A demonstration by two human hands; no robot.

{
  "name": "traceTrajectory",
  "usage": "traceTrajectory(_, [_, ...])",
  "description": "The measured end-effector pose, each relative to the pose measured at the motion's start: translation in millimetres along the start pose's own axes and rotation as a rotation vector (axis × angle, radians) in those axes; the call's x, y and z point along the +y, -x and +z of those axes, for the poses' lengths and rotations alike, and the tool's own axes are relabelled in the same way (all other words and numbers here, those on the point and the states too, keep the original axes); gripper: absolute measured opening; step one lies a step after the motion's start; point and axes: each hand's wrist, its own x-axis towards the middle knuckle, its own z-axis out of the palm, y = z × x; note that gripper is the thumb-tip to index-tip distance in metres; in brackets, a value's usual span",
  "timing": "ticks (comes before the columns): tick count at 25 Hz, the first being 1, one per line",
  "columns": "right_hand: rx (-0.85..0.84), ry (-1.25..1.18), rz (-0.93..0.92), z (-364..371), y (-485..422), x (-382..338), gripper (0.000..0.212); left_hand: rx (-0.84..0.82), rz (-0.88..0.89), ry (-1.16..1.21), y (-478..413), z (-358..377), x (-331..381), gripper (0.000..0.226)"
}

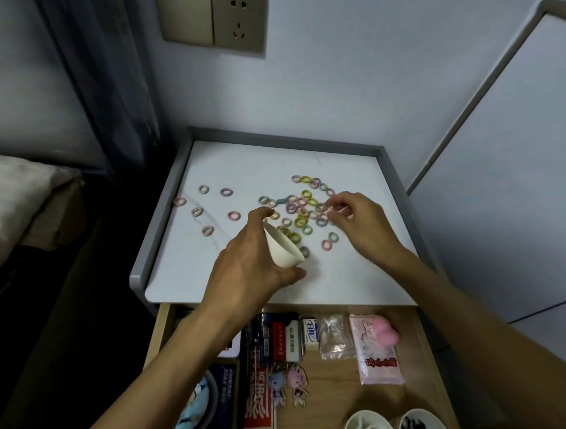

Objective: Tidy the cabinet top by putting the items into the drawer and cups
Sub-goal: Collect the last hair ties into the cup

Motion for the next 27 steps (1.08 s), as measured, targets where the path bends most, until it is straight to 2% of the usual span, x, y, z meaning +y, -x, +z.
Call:
traceTrajectory(3, [-0.104, 0.136, 0.032, 19.5, -8.1, 27.6, 0.033, 0.003, 0.009, -0.011, -0.3, -2.5, 0.2, 0.096])
traceTrajectory(9, [-0.021, 0.162, -0.115, 37.4, -8.6, 20.1, 0.010, 0.013, 0.006, 0.026, -2.8, -5.9, 1.0, 0.094])
traceTrajectory(16, [-0.070, 0.231, -0.057, 27.6, -8.4, 18.5, 0.015, 0.008, 0.003, 0.001, -2.2, -3.5, -0.8, 0.096])
traceTrajectory(18, [-0.049, 0.159, -0.030, 19.5, -7.3, 14.0, 0.013, 0.007, 0.004, -0.008, -0.9, -2.7, -0.7, 0.096])
traceTrajectory(22, [0.010, -0.136, 0.001, -6.1, -2.9, -16.5, 0.008, 0.008, -0.008, -0.014, -0.6, -1.8, -2.1, 0.096])
traceTrajectory(25, [-0.196, -0.377, -0.112, -16.2, 13.9, -54.8, 0.011, 0.000, -0.008, -0.001, -2.2, 2.1, -0.4, 0.095])
traceTrajectory(27, [-0.431, -0.306, -0.236, -11.8, 25.9, -70.7, 0.017, 0.001, 0.005, 0.010, -3.6, 4.0, 0.1, 0.095])
